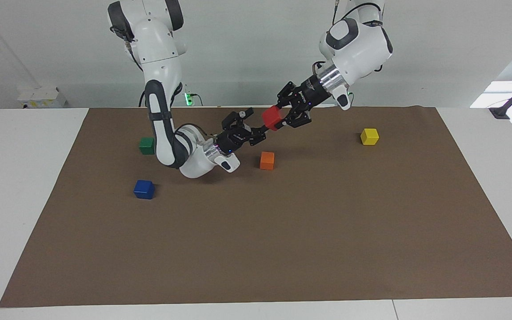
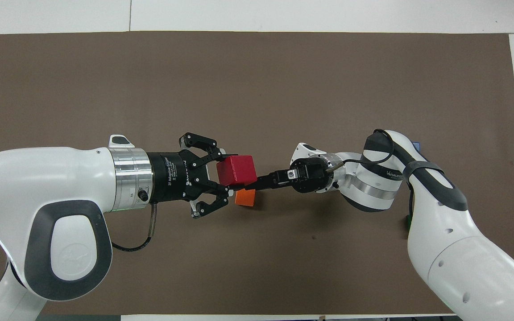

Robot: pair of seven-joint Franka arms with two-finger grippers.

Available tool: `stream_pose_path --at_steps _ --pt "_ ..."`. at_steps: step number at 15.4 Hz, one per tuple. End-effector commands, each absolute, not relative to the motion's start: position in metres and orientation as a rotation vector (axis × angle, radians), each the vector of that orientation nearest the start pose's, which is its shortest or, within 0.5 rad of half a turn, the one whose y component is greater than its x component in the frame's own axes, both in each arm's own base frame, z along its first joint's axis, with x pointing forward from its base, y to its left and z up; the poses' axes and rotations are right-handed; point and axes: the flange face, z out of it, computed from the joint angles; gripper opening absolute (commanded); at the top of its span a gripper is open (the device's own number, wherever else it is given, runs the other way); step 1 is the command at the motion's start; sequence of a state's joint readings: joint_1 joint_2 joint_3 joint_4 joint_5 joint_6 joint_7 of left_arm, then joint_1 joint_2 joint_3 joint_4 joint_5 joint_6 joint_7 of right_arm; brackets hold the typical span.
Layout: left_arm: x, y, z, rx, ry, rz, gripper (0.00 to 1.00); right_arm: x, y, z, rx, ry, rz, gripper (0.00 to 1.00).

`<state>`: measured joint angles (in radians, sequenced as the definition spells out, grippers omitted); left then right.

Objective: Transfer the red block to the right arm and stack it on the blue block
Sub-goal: 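Close the right gripper on the red cube held by the left gripper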

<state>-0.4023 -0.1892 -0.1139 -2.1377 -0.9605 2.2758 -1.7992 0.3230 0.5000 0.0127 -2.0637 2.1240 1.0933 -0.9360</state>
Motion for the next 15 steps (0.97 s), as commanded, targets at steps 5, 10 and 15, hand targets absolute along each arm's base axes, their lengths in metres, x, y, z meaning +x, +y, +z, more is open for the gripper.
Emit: stream_pose_path --at_steps 5,10,15 --pt "0.435 -0.287 0.532 1.450 1.924 -0.780 0.00 0.524 0.305 0.312 -0.897 -0.044 0.133 1.00" --pt "0.433 -0.285 0.528 1.454 1.929 -0.781 0.00 0.529 0.309 0.313 -0.912 -0.026 0.162 0.67" --pt "0.431 -0.285 0.528 1.464 1.922 -0.778 0.00 0.530 0.307 0.315 -0.916 -0.028 0.166 0.00"
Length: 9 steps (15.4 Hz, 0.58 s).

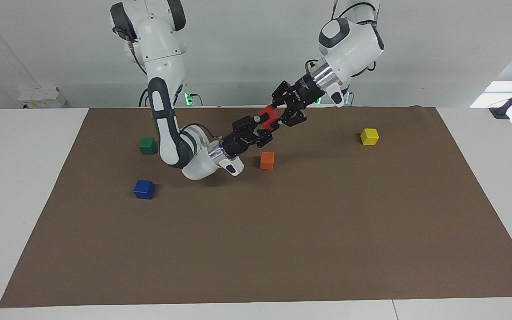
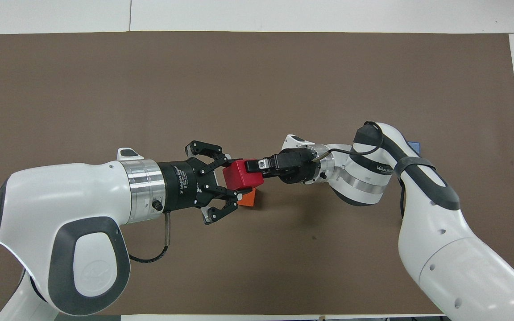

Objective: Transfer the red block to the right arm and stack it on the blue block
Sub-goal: 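Close the right gripper on the red cube held by the left gripper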

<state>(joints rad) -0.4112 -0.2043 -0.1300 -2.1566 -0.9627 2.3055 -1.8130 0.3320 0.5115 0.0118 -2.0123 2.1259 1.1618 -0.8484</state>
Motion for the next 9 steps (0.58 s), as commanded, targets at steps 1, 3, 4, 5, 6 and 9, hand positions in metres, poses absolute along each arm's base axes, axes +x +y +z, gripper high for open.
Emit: stream_pose_path --at_steps 1,3,4,5,6,9 --pt "0.431 -0.285 0.528 1.464 1.922 -0.777 0.00 0.530 0.308 0.316 -0.915 -0.030 0.166 0.00" --pt "0.432 -0.285 0.528 1.468 1.920 -0.774 0.00 0.531 0.308 0.318 -0.914 -0.034 0.163 0.00" --pt "0.431 -0.286 0.529 1.463 1.924 -0.777 0.07 0.531 0.308 0.318 -0.914 -0.034 0.163 0.00" --pt "0.431 -0.286 0.530 1.463 1.926 -0.781 0.99 0.531 0.308 0.320 -0.913 -0.036 0.163 0.00" --pt "0.432 -0.285 0.530 1.469 1.922 -0.776 1.00 0.531 0.307 0.321 -0.913 -0.037 0.161 0.00" --pt "0.442 -0.268 0.541 1.472 1.915 -0.727 1.00 0.534 0.301 0.326 -0.914 -0.027 0.181 0.00"
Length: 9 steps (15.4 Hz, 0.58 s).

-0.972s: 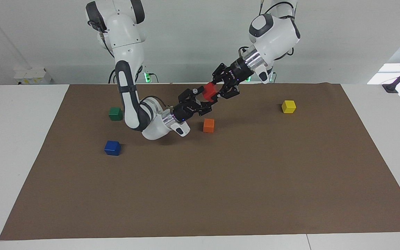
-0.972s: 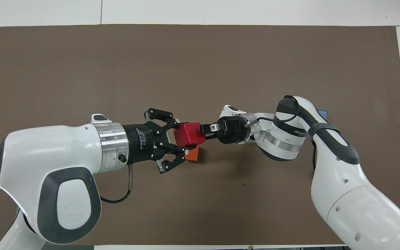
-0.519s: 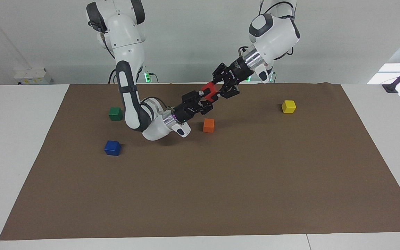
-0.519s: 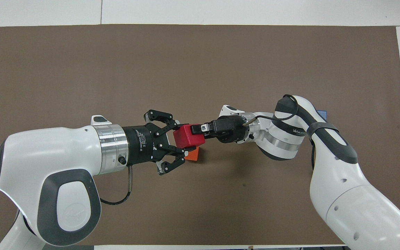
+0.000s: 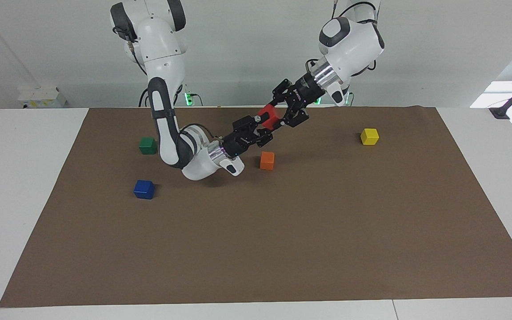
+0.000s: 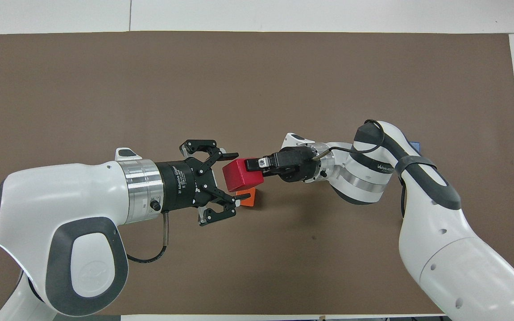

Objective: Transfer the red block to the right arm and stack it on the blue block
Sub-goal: 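Close the right gripper on the red cube held by the left gripper, then open the left gripper and withdraw it while the right gripper carries the cube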

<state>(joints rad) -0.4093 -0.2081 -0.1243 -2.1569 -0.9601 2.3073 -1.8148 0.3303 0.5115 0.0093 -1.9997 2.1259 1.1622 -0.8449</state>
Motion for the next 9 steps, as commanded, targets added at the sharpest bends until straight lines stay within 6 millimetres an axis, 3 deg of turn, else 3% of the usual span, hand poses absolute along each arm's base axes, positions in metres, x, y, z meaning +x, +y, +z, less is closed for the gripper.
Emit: stream_pose_path --at_steps 1,3,7,9 --pt "0.448 -0.253 0.548 1.492 1.915 -0.688 1.00 0.534 0.299 0.331 -0.924 -0.031 0.184 0.00" --pt "0.460 -0.229 0.555 1.572 1.907 -0.636 1.00 0.540 0.284 0.352 -1.006 -0.027 0.189 0.00" --pt "0.486 -0.153 0.548 1.667 1.866 -0.482 1.00 0.546 0.246 0.380 -1.183 -0.062 0.199 0.00" --pt "0.492 -0.128 0.544 1.838 1.780 -0.356 1.00 0.546 0.219 0.392 -1.319 -0.112 0.200 0.00"
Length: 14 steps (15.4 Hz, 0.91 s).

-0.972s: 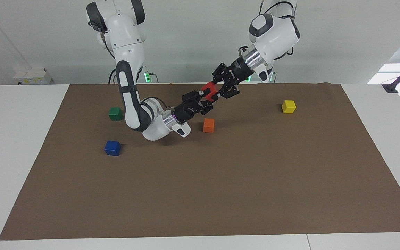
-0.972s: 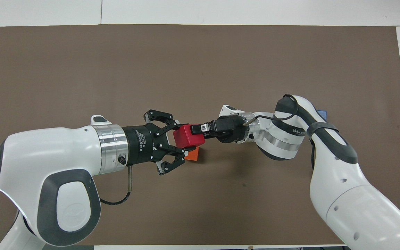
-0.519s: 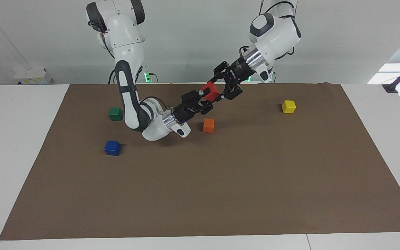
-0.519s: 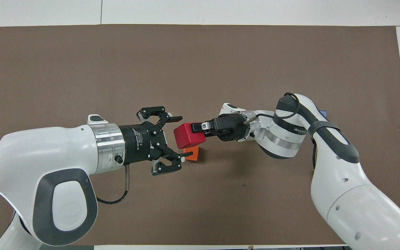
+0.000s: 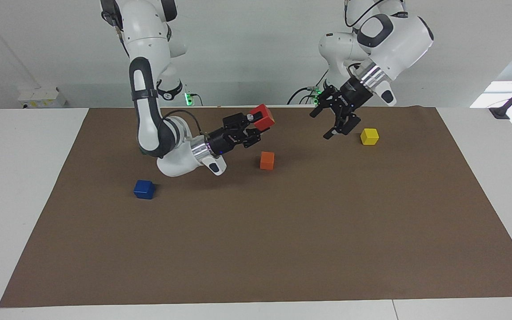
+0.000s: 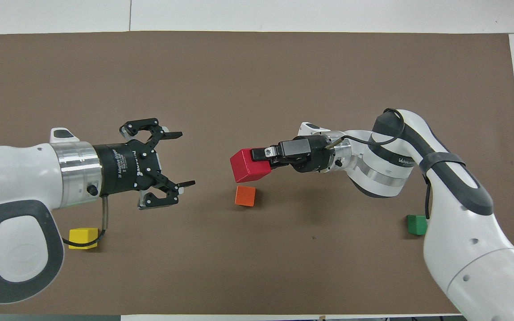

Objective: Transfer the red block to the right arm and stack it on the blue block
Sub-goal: 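Open the left gripper and withdraw it while the right gripper carries the cube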

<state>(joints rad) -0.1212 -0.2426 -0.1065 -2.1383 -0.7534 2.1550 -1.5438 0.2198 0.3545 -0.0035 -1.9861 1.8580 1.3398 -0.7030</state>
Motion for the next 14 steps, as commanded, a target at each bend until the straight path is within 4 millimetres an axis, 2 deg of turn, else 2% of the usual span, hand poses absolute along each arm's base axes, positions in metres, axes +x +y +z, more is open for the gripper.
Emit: stream_pose_path --at_steps 1,3,5,6,9,11,14 --pt "0.493 -0.122 0.541 1.981 1.728 -0.249 1.00 0.546 0.205 0.400 -1.390 -0.115 0.204 0.00" --pt "0.498 -0.116 0.539 2.204 1.591 -0.100 1.00 0.546 0.175 0.431 -1.572 -0.122 0.182 0.00" --pt "0.518 -0.080 0.548 2.283 1.534 -0.086 1.00 0.544 0.149 0.458 -1.772 -0.136 0.182 0.00" --pt "0.530 -0.064 0.554 2.376 1.470 -0.060 1.00 0.543 0.139 0.469 -1.854 -0.153 0.191 0.00" --pt "0.541 -0.049 0.559 2.783 1.109 0.097 1.00 0.542 0.114 0.479 -2.037 -0.205 0.204 0.00" --pt "0.543 -0.045 0.561 2.905 0.890 0.127 1.00 0.538 0.095 0.482 -2.152 -0.238 0.210 0.00" --pt "0.551 -0.039 0.568 3.080 0.546 0.037 1.00 0.535 0.073 0.502 -2.417 -0.284 0.213 0.00"
